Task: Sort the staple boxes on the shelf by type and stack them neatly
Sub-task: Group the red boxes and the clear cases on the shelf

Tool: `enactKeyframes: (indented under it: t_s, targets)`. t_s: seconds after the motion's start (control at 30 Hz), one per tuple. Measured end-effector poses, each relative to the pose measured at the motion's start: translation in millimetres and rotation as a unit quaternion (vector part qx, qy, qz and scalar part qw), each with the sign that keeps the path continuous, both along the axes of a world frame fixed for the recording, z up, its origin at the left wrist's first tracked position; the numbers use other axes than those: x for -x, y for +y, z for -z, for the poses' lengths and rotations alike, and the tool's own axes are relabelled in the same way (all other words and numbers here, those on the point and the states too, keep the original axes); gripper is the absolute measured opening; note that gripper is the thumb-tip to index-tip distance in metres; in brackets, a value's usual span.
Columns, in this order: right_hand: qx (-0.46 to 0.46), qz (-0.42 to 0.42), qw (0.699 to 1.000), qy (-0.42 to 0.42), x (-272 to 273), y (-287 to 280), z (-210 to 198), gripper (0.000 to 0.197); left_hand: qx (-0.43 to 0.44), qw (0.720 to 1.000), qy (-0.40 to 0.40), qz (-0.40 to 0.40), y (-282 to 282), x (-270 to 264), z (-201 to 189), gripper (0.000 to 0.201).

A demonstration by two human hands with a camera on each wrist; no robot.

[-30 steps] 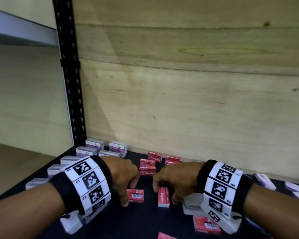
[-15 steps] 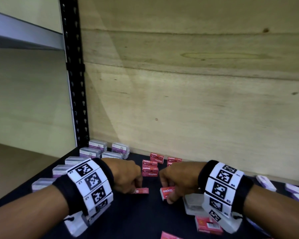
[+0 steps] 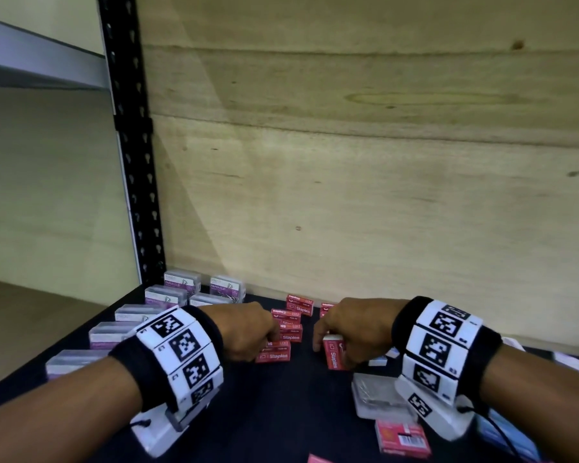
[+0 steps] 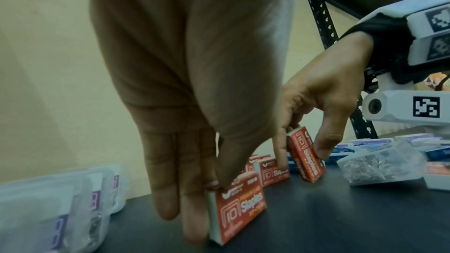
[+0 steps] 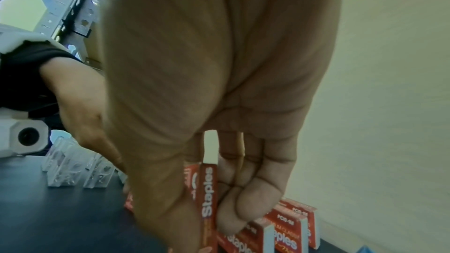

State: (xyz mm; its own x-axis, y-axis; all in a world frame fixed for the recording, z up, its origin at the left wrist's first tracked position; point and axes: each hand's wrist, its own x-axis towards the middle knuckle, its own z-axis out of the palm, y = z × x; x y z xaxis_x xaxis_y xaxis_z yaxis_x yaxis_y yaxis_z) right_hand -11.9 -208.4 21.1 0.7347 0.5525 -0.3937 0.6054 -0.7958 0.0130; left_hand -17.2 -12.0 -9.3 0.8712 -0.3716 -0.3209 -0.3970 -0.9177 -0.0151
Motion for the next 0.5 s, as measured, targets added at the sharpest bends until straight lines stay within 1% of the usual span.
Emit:
enactKeyframes:
  t_s: [0.07,0.17,0.27,0.37,0.5]
  targets:
    - [-0.008,0.008,1.000,-0.007,-0.1,2.9,3.2,0.044,0.017,1.000,0.001,-0.005,0.4,-1.0,1.6,0.036]
    - [-0.019,0.015,1.000,-0.012,-1.5,6.6,9.2,0.035,0.036,0.999,0.007,-0.008,1.1,-2.2,2.4,0.029]
    - [-0.027,0.019,0.999,-0.012,-2.9,8.8,10.4,0.029,0.041,0.999,0.002,-0.010,2.0,-4.8,4.6,0.023]
    - [-0.025,0.023,0.999,-0.019,-5.9,8.8,10.0,0.028,0.048,0.999,-0.005,-0.017,1.7,-6.7,5.9,0.023]
    - [-0.010,0.026,0.999,-0.039,-9.6,8.1,13.7,0.030,0.057,0.998,-0.012,-0.014,-0.8,-7.9,5.5,0.025]
